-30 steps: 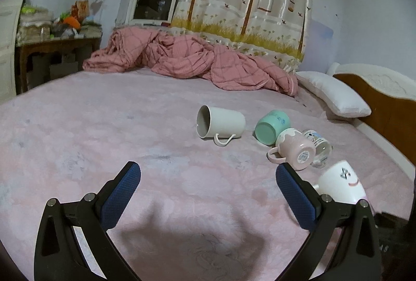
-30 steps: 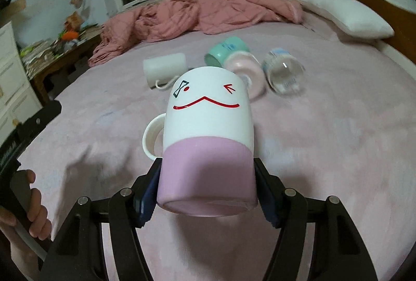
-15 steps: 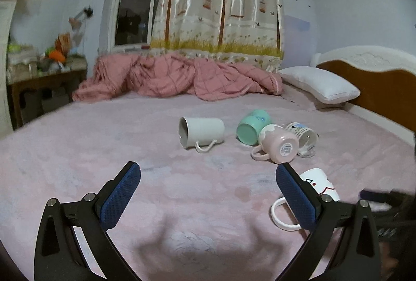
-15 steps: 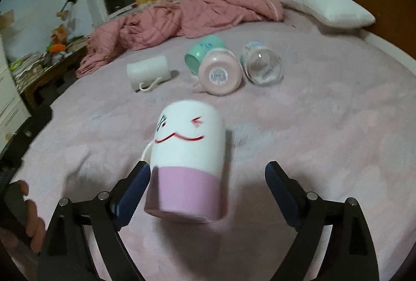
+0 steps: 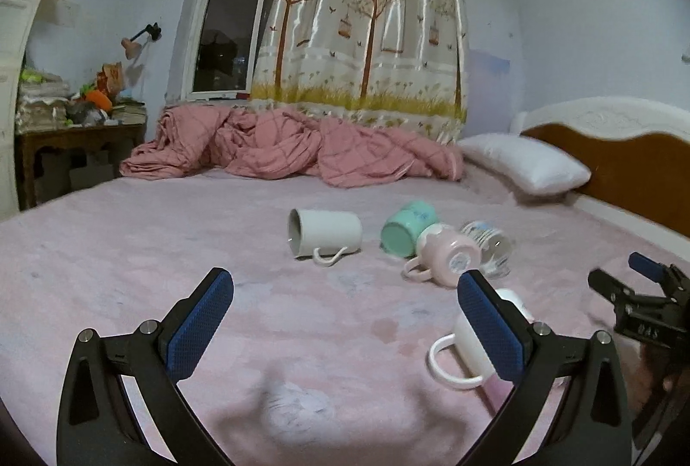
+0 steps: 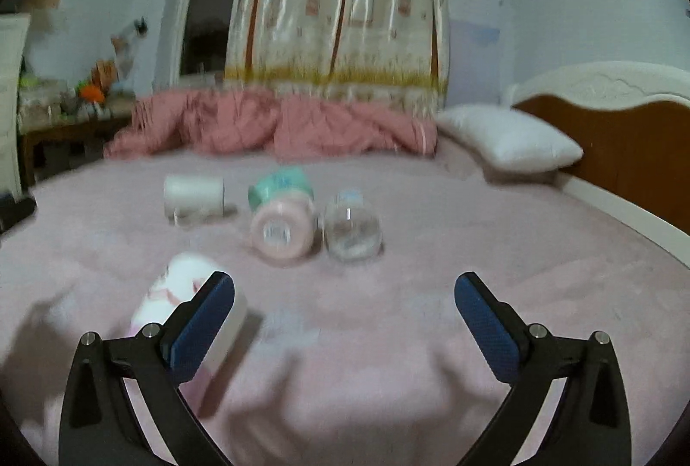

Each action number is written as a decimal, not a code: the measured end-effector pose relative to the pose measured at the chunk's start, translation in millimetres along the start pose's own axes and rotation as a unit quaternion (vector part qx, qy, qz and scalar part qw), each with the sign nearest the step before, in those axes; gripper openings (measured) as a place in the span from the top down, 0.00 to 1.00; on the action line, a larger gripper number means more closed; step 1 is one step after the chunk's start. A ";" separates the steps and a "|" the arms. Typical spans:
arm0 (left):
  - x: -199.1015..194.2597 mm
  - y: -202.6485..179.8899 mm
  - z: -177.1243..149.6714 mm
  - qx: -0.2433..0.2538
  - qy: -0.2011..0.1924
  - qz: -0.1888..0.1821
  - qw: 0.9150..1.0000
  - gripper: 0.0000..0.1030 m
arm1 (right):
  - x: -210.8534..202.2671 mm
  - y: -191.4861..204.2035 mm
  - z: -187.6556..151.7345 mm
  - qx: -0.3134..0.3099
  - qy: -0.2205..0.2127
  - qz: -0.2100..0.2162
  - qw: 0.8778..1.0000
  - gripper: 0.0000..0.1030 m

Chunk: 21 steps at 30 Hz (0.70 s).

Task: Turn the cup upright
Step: 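Lift the smiley mug with the left gripper and rotate it base-down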

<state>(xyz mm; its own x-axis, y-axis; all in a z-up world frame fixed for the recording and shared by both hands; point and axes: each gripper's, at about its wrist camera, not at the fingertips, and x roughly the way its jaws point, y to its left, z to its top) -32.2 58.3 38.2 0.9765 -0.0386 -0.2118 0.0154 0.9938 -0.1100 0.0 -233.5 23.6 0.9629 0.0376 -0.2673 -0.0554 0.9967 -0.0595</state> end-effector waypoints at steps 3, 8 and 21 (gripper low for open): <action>4.7 -3.6 -6.7 0.005 -0.017 0.013 1.000 0.00 | 1.1 -4.6 2.6 0.009 -0.029 -0.025 0.999 0.00; 21.2 -20.4 -21.6 0.045 -0.004 0.028 0.999 0.00 | 18.0 -4.2 -4.6 0.005 0.000 -0.048 0.999 0.00; 31.0 -23.4 -29.5 0.039 0.027 0.016 0.999 0.00 | 38.7 -36.3 -14.4 0.085 0.061 -0.003 0.995 0.00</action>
<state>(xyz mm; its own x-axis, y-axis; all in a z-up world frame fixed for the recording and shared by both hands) -8.6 30.8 5.5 0.9637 -0.0102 -0.2669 0.0032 0.9996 -0.0265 35.5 -269.2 1.5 0.9234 0.0331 -0.3824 0.0051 0.9951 0.0984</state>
